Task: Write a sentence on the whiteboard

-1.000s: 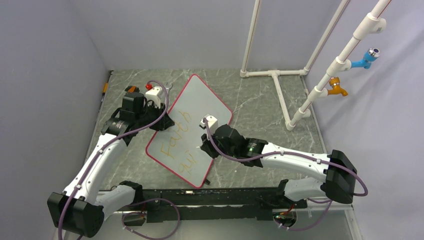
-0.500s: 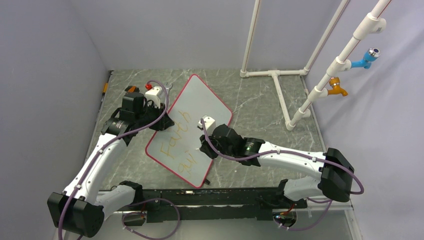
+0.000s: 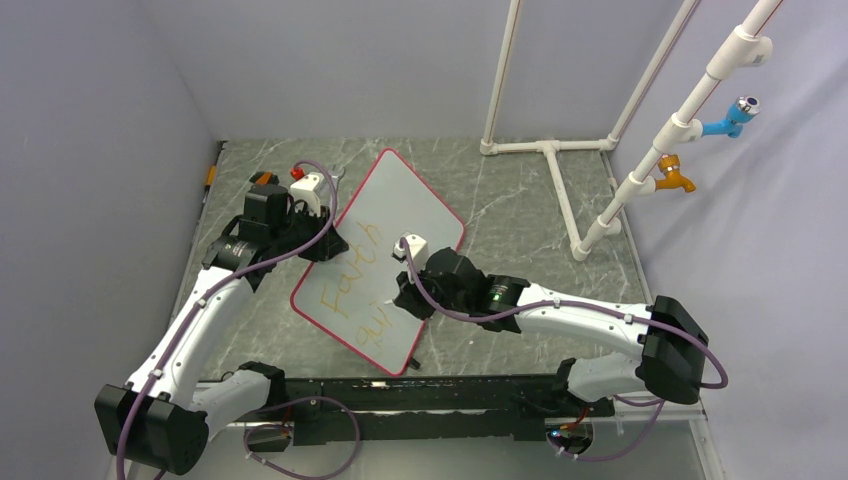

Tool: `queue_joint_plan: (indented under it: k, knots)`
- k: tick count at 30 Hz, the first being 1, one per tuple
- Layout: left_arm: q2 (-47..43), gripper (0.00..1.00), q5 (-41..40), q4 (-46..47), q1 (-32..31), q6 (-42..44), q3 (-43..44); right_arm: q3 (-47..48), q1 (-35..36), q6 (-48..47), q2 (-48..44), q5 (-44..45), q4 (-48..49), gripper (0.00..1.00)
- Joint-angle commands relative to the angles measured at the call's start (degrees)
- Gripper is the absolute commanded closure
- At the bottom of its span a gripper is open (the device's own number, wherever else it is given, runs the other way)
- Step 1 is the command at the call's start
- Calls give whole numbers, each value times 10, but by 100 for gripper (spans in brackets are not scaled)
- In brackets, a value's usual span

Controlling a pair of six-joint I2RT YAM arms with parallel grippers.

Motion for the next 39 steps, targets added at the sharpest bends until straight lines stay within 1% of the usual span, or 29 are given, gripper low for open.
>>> queue_joint_plan:
  k: [1, 9, 15, 24, 39]
  knots:
    - [-2, 100, -63, 20, 2, 71, 2, -7, 9, -2, -5, -23, 28, 100]
    - [-1, 100, -62, 20, 2, 71, 3, -41, 10, 6, -22, -11, 16, 100]
    - [-1, 100, -62, 20, 2, 71, 2, -40, 11, 8, -19, 23, 1, 100]
    - [-2, 100, -62, 20, 2, 71, 2, 17, 11, -3, 8, 70, -21, 100]
    - [-2, 100, -59, 20, 2, 70, 1, 99, 11, -25, 53, 65, -13, 100]
